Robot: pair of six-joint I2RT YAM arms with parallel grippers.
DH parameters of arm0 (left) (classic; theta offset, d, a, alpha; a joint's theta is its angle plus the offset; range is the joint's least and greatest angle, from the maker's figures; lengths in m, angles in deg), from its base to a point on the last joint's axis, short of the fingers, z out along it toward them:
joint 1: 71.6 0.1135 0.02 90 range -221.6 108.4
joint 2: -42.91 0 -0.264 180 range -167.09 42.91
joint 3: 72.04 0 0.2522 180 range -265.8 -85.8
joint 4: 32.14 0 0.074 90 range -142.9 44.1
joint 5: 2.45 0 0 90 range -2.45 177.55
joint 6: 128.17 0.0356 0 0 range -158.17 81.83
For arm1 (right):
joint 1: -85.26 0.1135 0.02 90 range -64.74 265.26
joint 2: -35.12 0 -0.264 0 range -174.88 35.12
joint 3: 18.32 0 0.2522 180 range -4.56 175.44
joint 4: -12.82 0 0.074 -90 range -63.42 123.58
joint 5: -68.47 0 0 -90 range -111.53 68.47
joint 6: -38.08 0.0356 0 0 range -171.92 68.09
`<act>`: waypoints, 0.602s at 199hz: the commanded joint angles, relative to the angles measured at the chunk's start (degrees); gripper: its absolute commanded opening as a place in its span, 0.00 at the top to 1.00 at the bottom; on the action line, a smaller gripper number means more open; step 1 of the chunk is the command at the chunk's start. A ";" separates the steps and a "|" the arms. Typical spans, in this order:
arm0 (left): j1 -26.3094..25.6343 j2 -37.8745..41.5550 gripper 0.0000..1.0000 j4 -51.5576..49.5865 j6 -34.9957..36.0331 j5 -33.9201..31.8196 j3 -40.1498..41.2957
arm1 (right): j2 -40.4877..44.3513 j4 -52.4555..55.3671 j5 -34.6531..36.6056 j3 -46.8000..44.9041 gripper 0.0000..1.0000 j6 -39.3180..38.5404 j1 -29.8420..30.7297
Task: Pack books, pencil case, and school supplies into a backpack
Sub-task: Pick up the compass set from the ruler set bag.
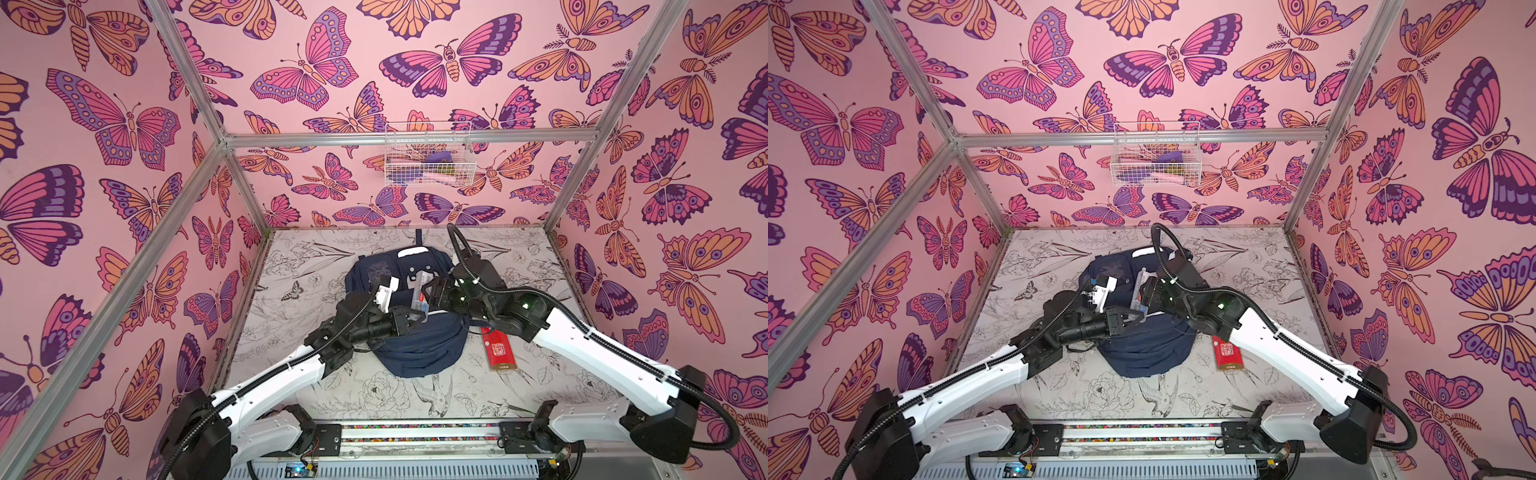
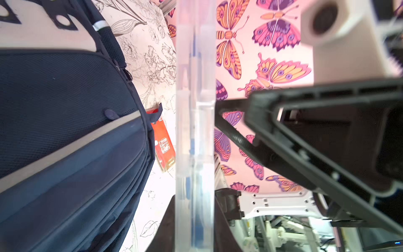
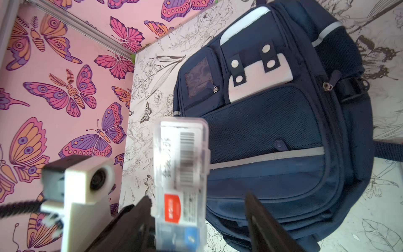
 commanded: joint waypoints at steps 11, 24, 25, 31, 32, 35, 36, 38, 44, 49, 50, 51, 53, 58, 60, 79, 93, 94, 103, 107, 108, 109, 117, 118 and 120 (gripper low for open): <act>2.88 3.04 1.00 5.71 -4.67 11.97 1.68 | 8.06 -9.82 -14.81 -7.69 0.21 -8.97 -6.16; 3.84 3.19 1.00 7.37 -5.62 16.73 2.01 | 10.82 -13.27 -24.60 -11.21 0.18 -11.72 -9.21; 3.88 3.18 1.00 7.58 -5.74 17.33 2.06 | 10.97 -13.49 -25.56 -11.49 0.18 -11.94 -9.48; 4.26 2.95 1.00 8.66 -6.40 19.92 2.36 | 11.72 -14.89 -30.97 -13.12 0.19 -12.68 -11.23; 4.31 2.93 1.00 8.80 -6.53 20.12 2.41 | 11.77 -15.18 -31.91 -13.41 0.19 -12.73 -11.55; 4.52 2.76 1.00 9.35 -6.99 21.16 2.58 | 12.15 -15.96 -34.68 -14.18 0.20 -12.91 -12.53; 4.53 2.70 1.00 9.58 -7.17 21.57 2.61 | 12.25 -16.33 -35.61 -14.47 0.20 -12.93 -12.86; 4.78 2.59 1.00 10.02 -7.57 22.32 2.81 | 12.44 -16.87 -36.79 -14.94 0.21 -13.01 -13.54; 5.12 2.11 1.00 12.21 -8.92 24.36 3.52 | 12.91 -18.33 -42.06 -16.44 0.25 -12.95 -15.27; 5.32 1.63 1.00 14.94 -10.58 25.99 4.22 | 13.17 -19.15 -45.31 -17.47 0.27 -12.98 -16.49; 5.37 1.52 1.00 15.63 -10.94 26.31 4.44 | 13.25 -19.33 -45.71 -17.65 0.27 -13.01 -16.68; 5.40 1.37 1.00 16.28 -11.35 26.61 4.64 | 13.33 -19.46 -46.31 -17.73 0.28 -13.03 -16.91; 5.53 1.16 1.00 17.72 -12.20 27.16 5.01 | 13.45 -19.71 -47.26 -18.07 0.29 -13.08 -17.32; 5.82 0.48 1.00 21.46 -14.40 28.32 5.97 | 13.74 -19.85 -49.19 -18.73 0.32 -13.33 -18.18; 5.90 0.16 1.00 22.97 -15.38 28.73 6.39 | 13.86 -19.92 -49.67 -18.89 0.32 -13.38 -18.50; 6.54 -2.99 1.00 37.33 -23.65 30.55 9.28 | 14.79 -21.79 -52.82 -20.09 0.38 -13.18 -19.64; 6.76 -5.07 1.00 42.96 -27.14 31.27 10.02 | 14.92 -23.99 -54.03 -20.49 0.38 -12.48 -19.69; 6.75 -5.21 1.00 43.18 -27.27 31.37 10.02 | 14.91 -24.03 -54.03 -20.48 0.37 -12.54 -19.73; 6.74 -6.11 1.00 44.95 -28.18 32.11 9.93 | 14.58 -23.55 -53.43 -19.97 0.37 -13.01 -20.07; 6.77 -6.35 1.00 45.48 -28.54 32.32 9.93 | 14.16 -23.04 -53.18 -19.60 0.35 -13.25 -20.35; 6.76 -6.38 1.00 45.58 -28.58 32.38 9.93 | 14.05 -22.99 -53.16 -19.55 0.35 -13.28 -20.46; 6.79 -6.44 1.00 45.72 -28.60 32.41 9.93 | 13.90 -22.96 -53.20 -19.48 0.35 -13.29 -20.60; 6.81 -6.58 1.00 45.98 -28.79 32.90 9.72 | 12.74 -23.19 -54.21 -18.94 0.34 -12.81 -21.63; 6.78 -6.59 1.00 46.01 -28.75 33.02 9.69 | 12.59 -23.24 -54.42 -18.87 0.33 -12.70 -21.80; 6.77 -6.61 1.00 45.96 -28.77 33.18 9.68 | 12.26 -23.51 -54.81 -18.72 0.33 -12.52 -22.11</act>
